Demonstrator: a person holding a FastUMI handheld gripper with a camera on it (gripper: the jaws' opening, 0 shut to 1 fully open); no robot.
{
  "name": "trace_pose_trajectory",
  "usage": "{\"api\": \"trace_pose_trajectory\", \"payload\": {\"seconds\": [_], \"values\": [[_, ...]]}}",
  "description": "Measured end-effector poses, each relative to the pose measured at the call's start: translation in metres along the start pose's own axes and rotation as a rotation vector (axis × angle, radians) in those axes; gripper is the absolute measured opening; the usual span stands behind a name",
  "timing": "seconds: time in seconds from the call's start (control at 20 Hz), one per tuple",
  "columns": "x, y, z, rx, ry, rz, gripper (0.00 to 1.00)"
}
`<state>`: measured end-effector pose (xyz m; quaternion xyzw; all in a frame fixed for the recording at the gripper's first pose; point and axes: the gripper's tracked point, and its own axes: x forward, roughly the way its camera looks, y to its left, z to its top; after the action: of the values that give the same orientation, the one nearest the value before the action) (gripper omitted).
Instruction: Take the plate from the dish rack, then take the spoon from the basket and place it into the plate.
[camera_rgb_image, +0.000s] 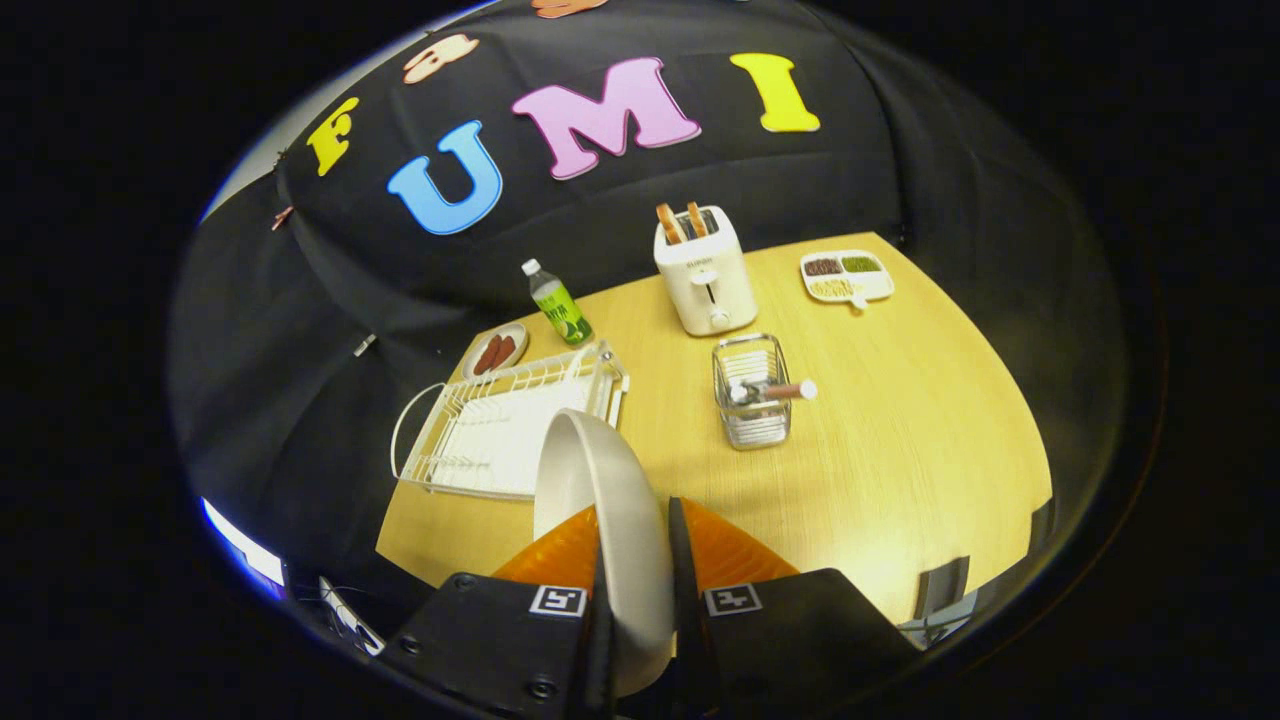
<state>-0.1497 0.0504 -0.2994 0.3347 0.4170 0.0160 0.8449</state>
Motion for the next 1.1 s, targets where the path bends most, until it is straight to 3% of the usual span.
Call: {"api": "trace_pose_trajectory", "payload": {"seconds": [0.4,0.7,0.85,1.0,1.1], "values": [[0.068,-0.054,-0.067,0.122,0.134,-0.020,0.28],[0.098,-0.050,-0.069,0.190,0.175,0.012,0.29],[0.106,-0.064,-0.079,0.139,0.203,-0.055,0.38],[0.108,-0.078,-0.080,0.096,0.217,-0.113,0.54],[0.106,-0.085,-0.073,0.074,0.206,-0.127,0.51]]}}
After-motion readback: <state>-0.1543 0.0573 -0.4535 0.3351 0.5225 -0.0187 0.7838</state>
